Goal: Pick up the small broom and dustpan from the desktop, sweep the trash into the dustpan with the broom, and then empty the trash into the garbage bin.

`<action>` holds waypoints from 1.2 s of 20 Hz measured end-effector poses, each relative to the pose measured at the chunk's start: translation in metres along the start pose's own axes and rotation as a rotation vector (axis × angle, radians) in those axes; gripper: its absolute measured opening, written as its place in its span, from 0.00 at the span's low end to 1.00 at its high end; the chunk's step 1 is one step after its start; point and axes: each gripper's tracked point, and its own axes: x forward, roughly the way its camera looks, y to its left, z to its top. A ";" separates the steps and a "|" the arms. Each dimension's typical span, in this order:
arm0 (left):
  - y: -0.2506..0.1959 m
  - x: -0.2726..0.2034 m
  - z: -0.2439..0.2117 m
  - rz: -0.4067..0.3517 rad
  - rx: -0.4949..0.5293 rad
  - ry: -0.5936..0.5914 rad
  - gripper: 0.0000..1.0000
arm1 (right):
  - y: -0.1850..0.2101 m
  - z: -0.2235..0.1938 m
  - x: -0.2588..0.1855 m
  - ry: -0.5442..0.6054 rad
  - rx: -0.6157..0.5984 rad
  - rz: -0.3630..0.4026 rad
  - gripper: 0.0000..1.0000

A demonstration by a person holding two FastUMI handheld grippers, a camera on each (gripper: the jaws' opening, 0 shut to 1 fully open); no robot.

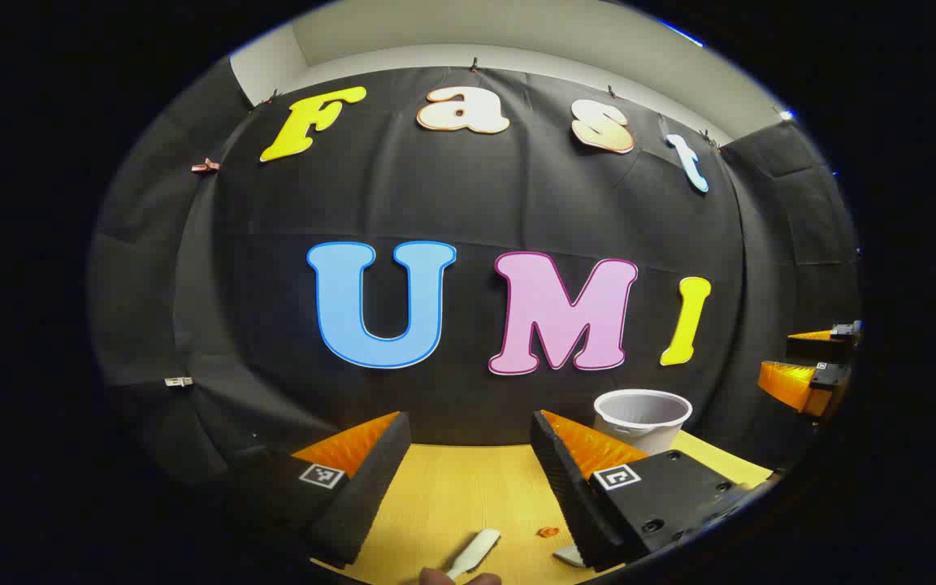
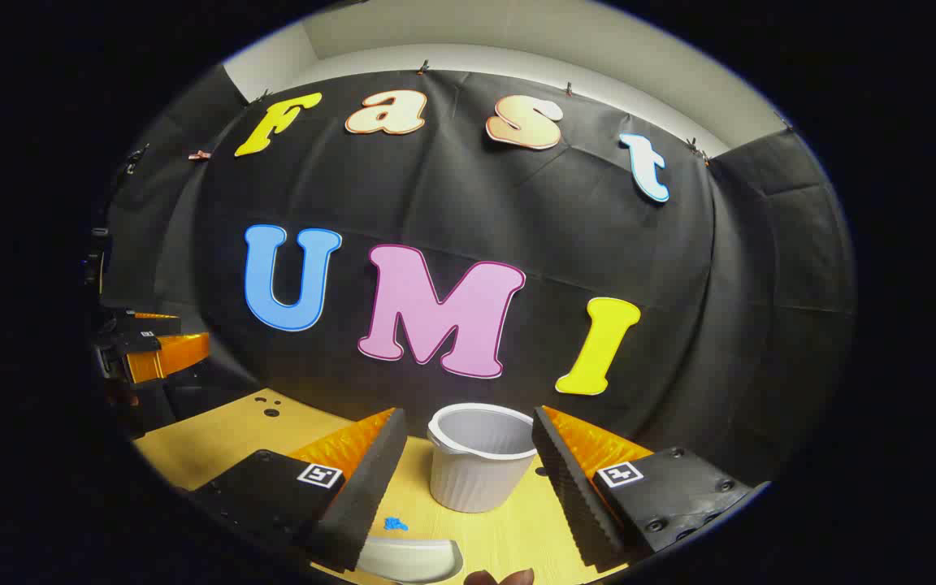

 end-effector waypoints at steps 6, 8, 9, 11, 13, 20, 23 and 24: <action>-0.011 0.000 0.006 0.010 0.021 -0.011 0.95 | -0.010 -0.001 0.009 -0.013 0.011 0.021 0.97; -0.013 -0.001 0.006 0.013 0.023 -0.009 0.95 | -0.012 -0.002 0.009 -0.013 0.004 0.023 0.97; -0.015 0.000 0.006 0.011 0.020 -0.007 0.95 | -0.014 -0.003 0.010 -0.011 0.003 0.025 0.97; -0.017 0.001 0.005 0.010 0.017 -0.006 0.95 | -0.013 -0.002 0.009 -0.010 0.008 0.029 0.97; -0.019 0.002 0.006 0.009 0.020 -0.004 0.95 | -0.015 -0.002 0.009 -0.013 0.012 0.031 0.97; -0.017 0.000 -0.001 0.013 0.033 0.015 0.95 | 0.002 -0.032 -0.001 0.099 0.025 0.120 0.97; -0.014 0.000 -0.006 0.015 0.034 0.024 0.95 | 0.019 -0.081 -0.030 0.285 0.052 0.219 0.97; -0.012 0.000 -0.010 0.018 0.036 0.029 0.95 | 0.020 -0.099 -0.041 0.343 0.048 0.229 0.97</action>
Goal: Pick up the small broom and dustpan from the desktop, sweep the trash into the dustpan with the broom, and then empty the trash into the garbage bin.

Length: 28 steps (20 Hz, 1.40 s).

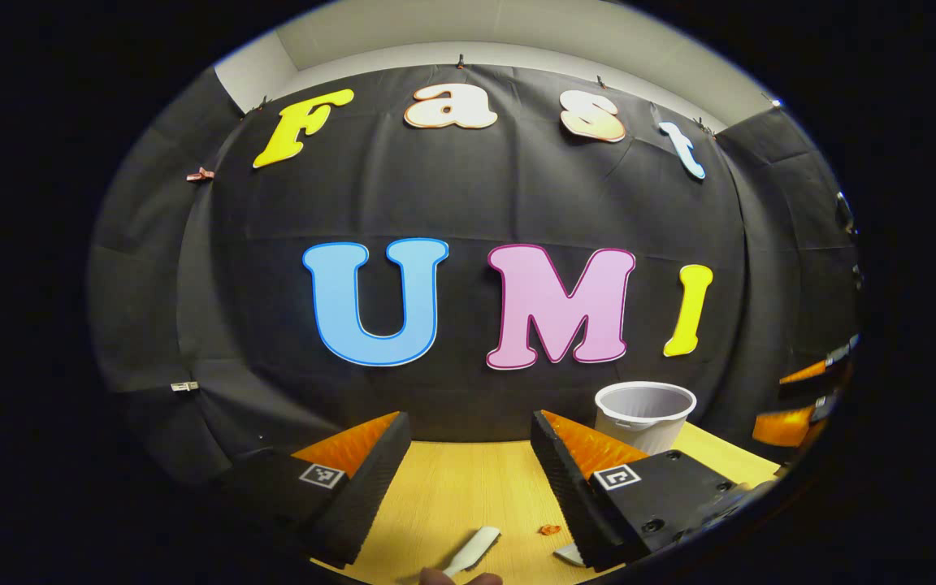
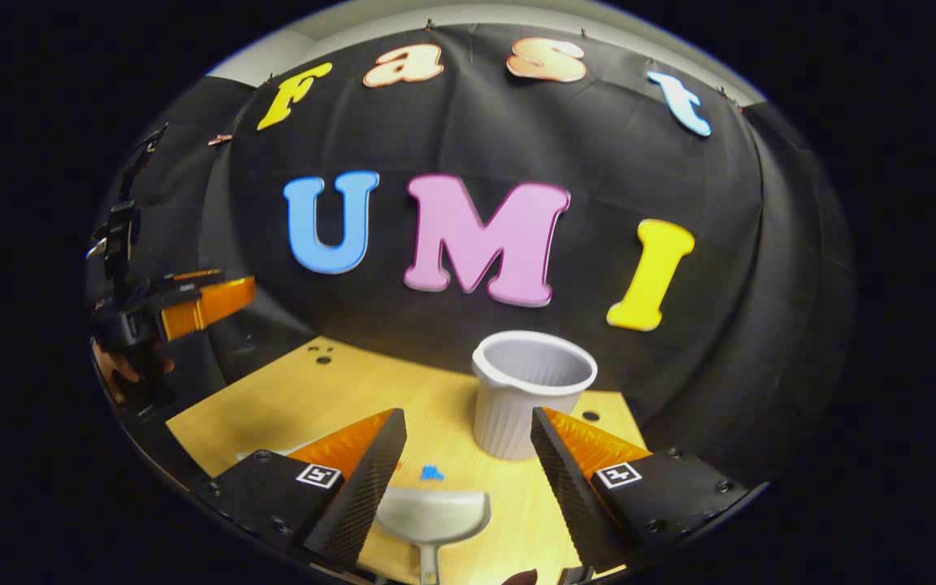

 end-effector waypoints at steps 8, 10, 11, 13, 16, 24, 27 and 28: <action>0.011 -0.008 -0.021 0.015 0.008 0.044 0.95 | 0.028 -0.163 -0.008 0.398 0.028 0.063 0.96; 0.015 -0.010 -0.025 0.020 0.006 0.057 0.95 | 0.031 -0.189 -0.004 0.453 0.018 0.066 0.94; 0.016 -0.012 -0.026 0.022 0.008 0.061 0.95 | 0.031 -0.203 0.000 0.488 0.008 0.061 0.94; 0.020 -0.015 -0.027 0.029 0.015 0.064 0.95 | 0.030 -0.233 0.011 0.557 -0.010 0.047 0.93; 0.030 -0.019 -0.031 0.050 0.029 0.070 0.95 | 0.040 -0.272 0.031 0.637 -0.010 0.072 0.92; 0.043 -0.029 -0.040 0.094 0.051 0.099 0.95 | 0.043 -0.337 0.058 0.836 0.047 0.054 0.84; 0.046 -0.032 -0.041 0.105 0.048 0.104 0.96 | 0.048 -0.343 0.063 0.881 0.081 0.059 0.83; 0.046 -0.031 -0.044 0.109 0.049 0.105 0.94 | 0.050 -0.343 0.065 0.889 0.093 0.064 0.82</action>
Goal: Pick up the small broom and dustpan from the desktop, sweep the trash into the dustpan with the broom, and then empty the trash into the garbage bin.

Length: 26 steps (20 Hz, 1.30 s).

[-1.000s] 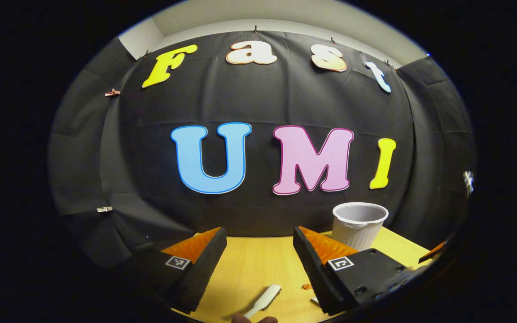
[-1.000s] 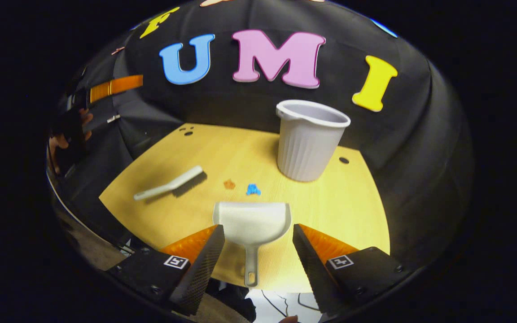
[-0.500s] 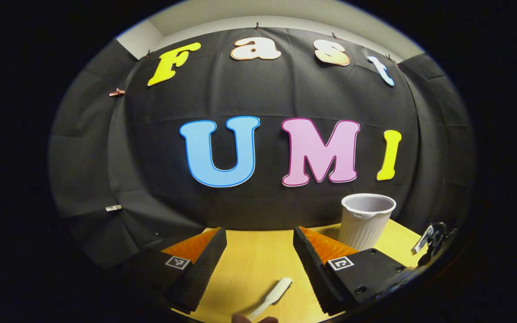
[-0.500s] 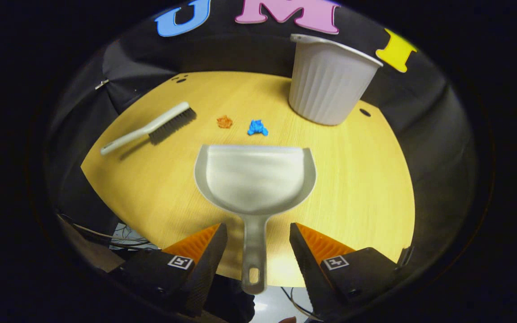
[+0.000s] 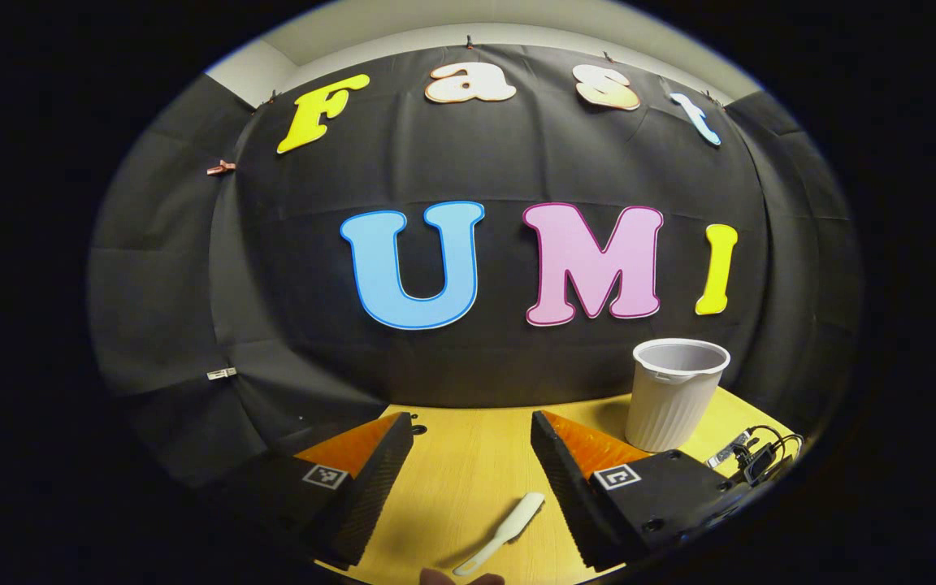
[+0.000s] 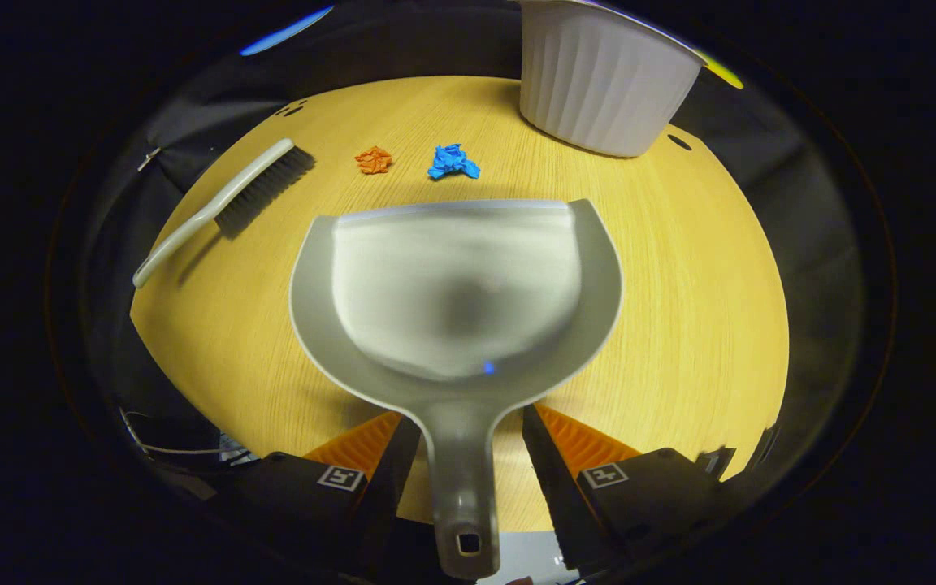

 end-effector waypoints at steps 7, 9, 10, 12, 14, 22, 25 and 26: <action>0.006 0.006 -0.010 0.019 -0.019 0.030 0.94 | -0.003 0.002 0.008 0.041 0.007 -0.011 0.73; 0.008 0.009 -0.018 0.027 -0.032 0.046 0.94 | -0.001 -0.008 0.012 0.074 -0.001 -0.008 0.48; 0.009 0.011 -0.024 0.027 -0.037 0.057 0.94 | 0.000 -0.002 0.008 0.074 -0.016 -0.006 0.39; 0.006 0.015 -0.034 -0.003 -0.050 0.080 0.94 | 0.000 -0.001 0.008 0.050 -0.023 -0.004 0.36; 0.002 0.019 -0.049 -0.058 -0.051 0.111 0.94 | 0.000 -0.002 0.007 0.030 -0.019 0.009 0.36; -0.022 0.031 -0.150 -0.333 0.041 0.374 0.94 | -0.005 0.013 -0.028 -0.101 -0.145 0.045 0.36; -0.032 0.032 -0.192 -0.431 0.099 0.492 0.92 | -0.014 0.010 -0.042 -0.121 -0.168 0.024 0.37; -0.035 0.032 -0.204 -0.458 0.115 0.531 0.89 | -0.017 0.008 -0.046 -0.122 -0.160 0.020 0.34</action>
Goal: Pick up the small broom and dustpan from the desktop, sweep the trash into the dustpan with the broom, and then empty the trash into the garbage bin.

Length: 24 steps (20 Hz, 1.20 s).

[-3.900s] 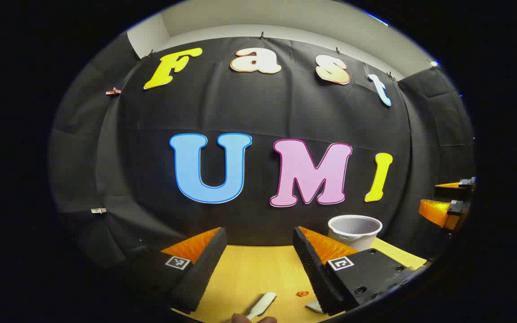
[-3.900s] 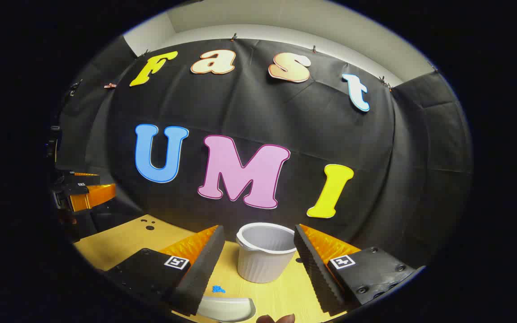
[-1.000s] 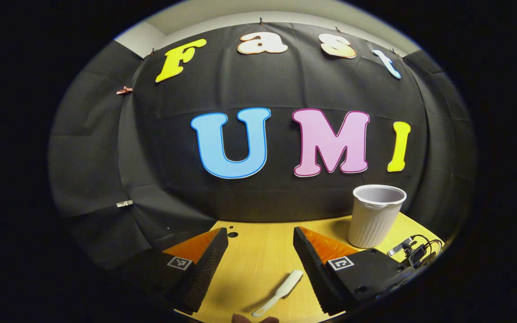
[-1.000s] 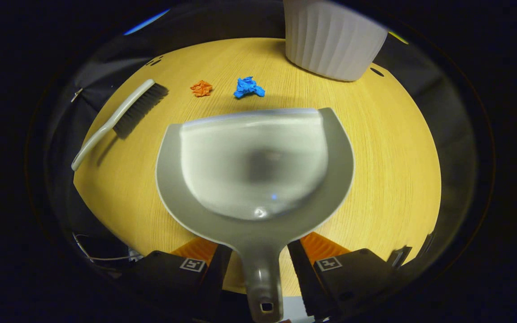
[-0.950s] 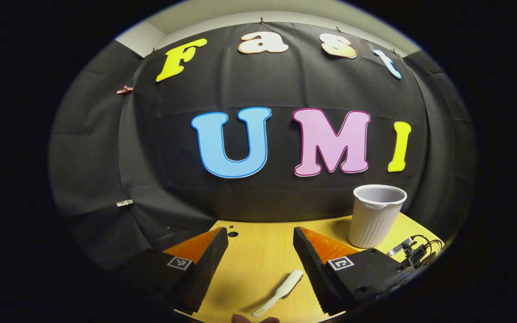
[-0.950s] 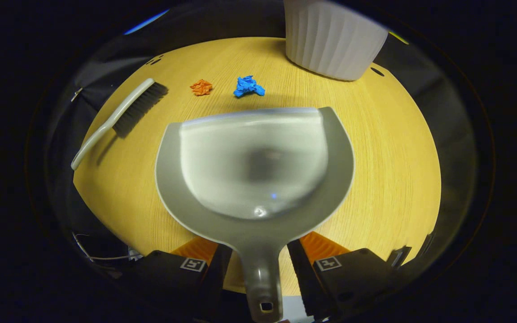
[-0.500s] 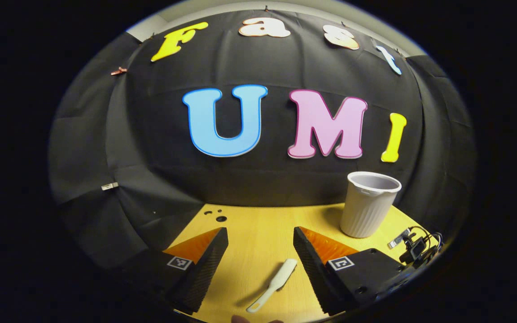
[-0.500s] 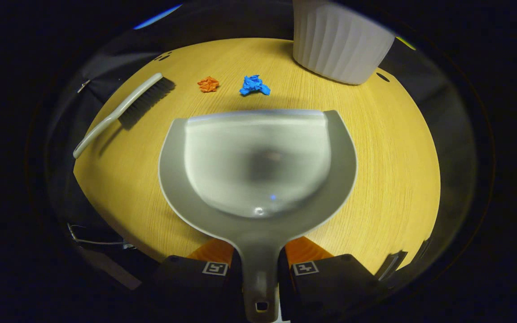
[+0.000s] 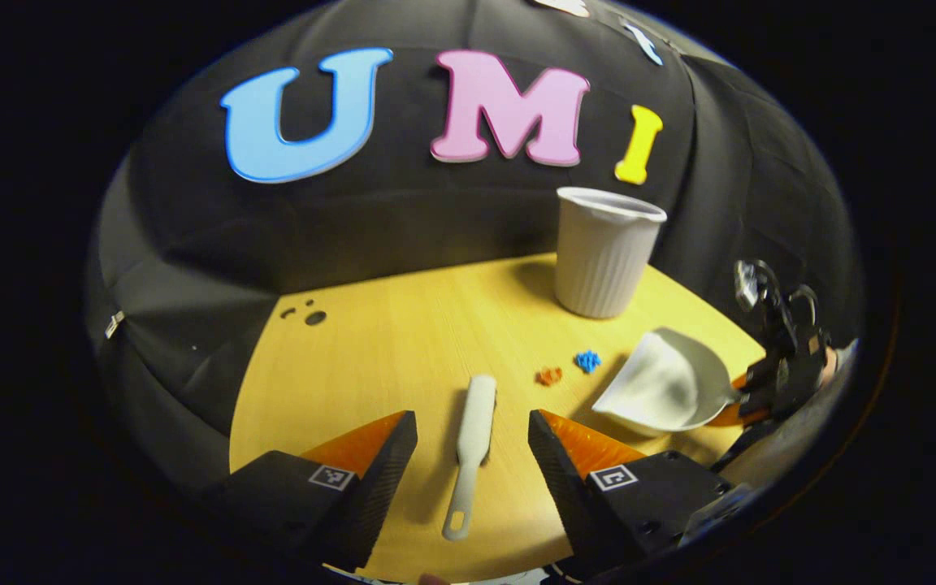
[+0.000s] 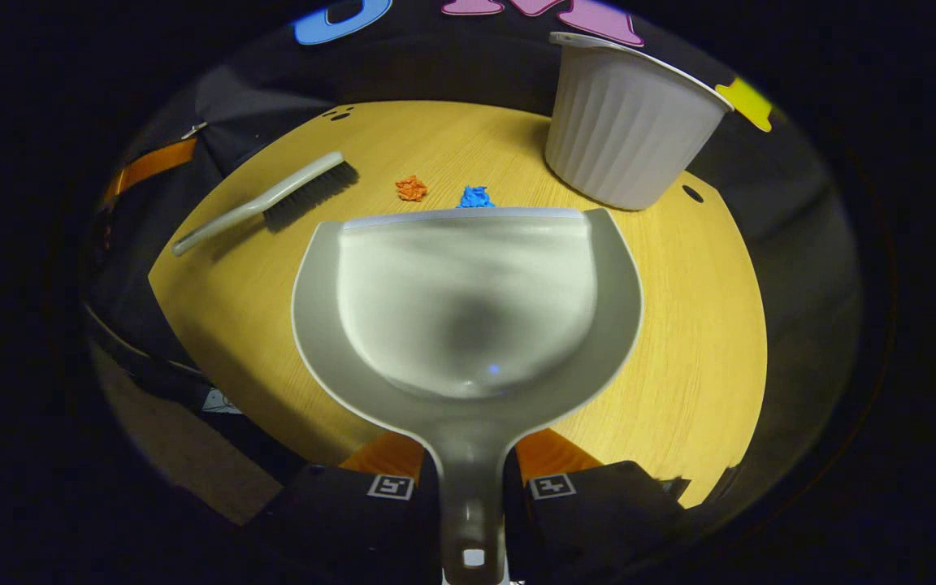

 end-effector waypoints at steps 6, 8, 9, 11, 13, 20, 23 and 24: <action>0.000 0.045 -0.056 -0.047 0.071 0.218 0.80 | -0.015 -0.016 -0.013 0.009 0.088 -0.021 0.36; 0.004 0.059 -0.078 -0.034 0.073 0.297 0.79 | -0.019 -0.022 -0.018 0.012 0.121 -0.028 0.36; 0.007 0.068 -0.086 -0.026 0.071 0.335 0.79 | -0.021 -0.025 -0.020 0.012 0.132 -0.032 0.36; 0.010 0.078 -0.100 -0.011 0.061 0.392 0.77 | -0.025 -0.031 -0.024 0.019 0.140 -0.041 0.36; 0.013 0.088 -0.109 0.002 0.060 0.433 0.75 | -0.028 -0.036 -0.026 0.022 0.150 -0.046 0.36; 0.016 0.116 -0.131 0.023 0.043 0.527 0.66 | -0.033 -0.041 -0.026 0.026 0.176 -0.041 0.39; 0.012 0.119 -0.132 0.001 0.050 0.536 0.54 | -0.035 -0.040 -0.026 0.028 0.180 -0.038 0.38; 0.009 0.118 -0.133 -0.011 0.047 0.543 0.51 | -0.034 -0.040 -0.026 0.030 0.181 -0.035 0.36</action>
